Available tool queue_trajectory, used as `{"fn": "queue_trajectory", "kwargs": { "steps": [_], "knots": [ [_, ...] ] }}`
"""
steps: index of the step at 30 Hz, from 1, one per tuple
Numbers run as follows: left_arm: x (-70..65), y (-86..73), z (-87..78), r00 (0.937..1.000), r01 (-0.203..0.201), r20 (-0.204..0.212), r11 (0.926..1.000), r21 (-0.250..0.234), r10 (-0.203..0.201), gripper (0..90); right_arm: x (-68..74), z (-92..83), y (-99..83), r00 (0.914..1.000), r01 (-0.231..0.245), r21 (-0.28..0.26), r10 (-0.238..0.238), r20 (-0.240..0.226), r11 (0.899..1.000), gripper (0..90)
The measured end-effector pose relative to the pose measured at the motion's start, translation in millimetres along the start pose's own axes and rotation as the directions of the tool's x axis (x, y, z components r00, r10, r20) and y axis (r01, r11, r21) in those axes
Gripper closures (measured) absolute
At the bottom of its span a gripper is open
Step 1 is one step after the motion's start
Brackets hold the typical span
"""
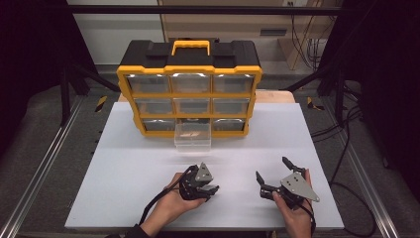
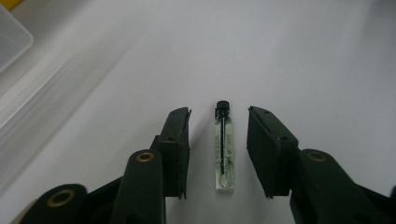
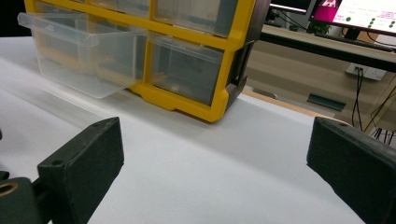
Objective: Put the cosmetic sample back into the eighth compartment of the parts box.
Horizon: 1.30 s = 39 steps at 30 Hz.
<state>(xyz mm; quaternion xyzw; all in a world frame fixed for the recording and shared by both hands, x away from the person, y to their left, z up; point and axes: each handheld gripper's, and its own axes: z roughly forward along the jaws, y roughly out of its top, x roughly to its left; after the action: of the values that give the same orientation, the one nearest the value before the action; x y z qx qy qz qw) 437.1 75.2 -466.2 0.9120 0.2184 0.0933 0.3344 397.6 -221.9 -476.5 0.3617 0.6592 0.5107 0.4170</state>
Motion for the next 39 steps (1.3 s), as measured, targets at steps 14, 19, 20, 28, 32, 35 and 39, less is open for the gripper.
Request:
{"fn": "queue_trajectory", "kwargs": {
  "steps": [14,19,20,28,32,35,39],
  "knots": [
    [0.3,-4.2,4.6,0.9995,0.018,0.026,0.9991,0.039,-0.019,77.6,-1.2,-1.3,0.5,1.0,-0.004,-0.005,0.004,0.004,1.0,4.1],
    [1.5,-5.6,4.7,0.9989,0.035,0.029,0.9989,0.031,-0.036,80.1,-1.3,-1.3,0.7,1.0,-0.005,-0.006,0.005,0.003,1.0,4.1],
    [1.1,-5.7,4.6,0.9991,0.032,0.026,0.999,0.03,-0.033,80.2,-1.4,-1.3,0.7,1.0,-0.006,-0.005,0.006,0.004,1.0,4.1],
    [0.0,-3.2,-5.5,0.9996,0.025,-0.01,0.999,-0.036,-0.025,80.4,-2.5,-0.6,-0.4,0.9999,-0.016,-0.004,0.016,0.004,1.0,4.0],
    [2.4,0.8,-13.0,0.9992,0.008,-0.039,0.9973,-0.073,-0.011,80.4,-2.9,-1.2,0.2,0.9998,-0.019,-0.008,0.019,0.002,1.0,4.0],
    [3.0,2.7,-16.7,0.9988,0.007,-0.048,0.996,-0.09,-0.011,80.4,-2.8,-1.5,0.0,0.9998,-0.019,-0.006,0.019,0.003,1.0,4.0],
    [5.2,2.1,-24.3,0.9978,0.005,-0.065,0.9935,-0.113,-0.012,80.4,-2.3,-1.1,0.1,0.9999,-0.017,-0.004,0.017,0.001,1.0,4.0]
  ]
}}
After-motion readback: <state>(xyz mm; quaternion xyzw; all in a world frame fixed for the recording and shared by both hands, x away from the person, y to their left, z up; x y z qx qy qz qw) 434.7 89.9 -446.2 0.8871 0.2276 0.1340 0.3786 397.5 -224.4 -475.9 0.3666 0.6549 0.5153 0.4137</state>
